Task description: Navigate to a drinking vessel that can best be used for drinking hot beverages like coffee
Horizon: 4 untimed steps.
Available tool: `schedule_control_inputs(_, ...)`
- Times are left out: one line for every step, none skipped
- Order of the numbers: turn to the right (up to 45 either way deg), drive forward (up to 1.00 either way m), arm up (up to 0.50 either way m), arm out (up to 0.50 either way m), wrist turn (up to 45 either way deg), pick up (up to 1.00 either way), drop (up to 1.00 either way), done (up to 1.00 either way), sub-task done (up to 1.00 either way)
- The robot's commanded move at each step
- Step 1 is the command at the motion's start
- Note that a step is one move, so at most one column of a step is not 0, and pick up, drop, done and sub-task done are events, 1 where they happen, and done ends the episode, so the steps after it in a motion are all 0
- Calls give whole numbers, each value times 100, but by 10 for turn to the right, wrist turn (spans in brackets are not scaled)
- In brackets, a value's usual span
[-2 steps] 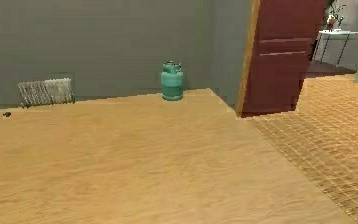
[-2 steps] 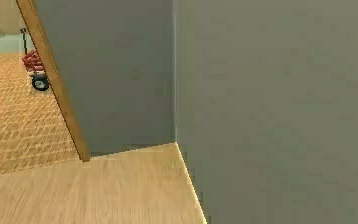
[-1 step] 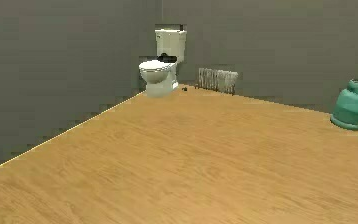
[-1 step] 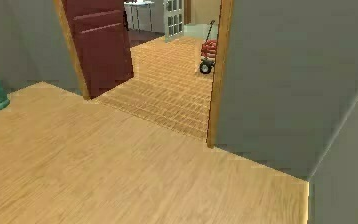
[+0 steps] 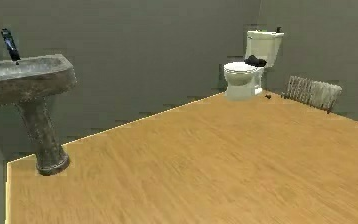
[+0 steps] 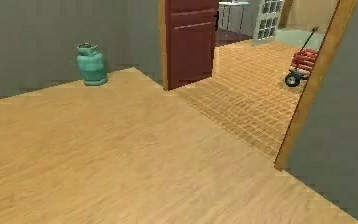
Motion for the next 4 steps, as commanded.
schedule_control_inputs(0,20,0,0,0,0,0,0,0)
schedule_control_inputs(450,0,0,0,0,0,0,0,0)
schedule_control_inputs(360,0,0,0,0,0,0,0,0)
schedule_control_inputs(0,30,0,0,0,0,0,0,0)
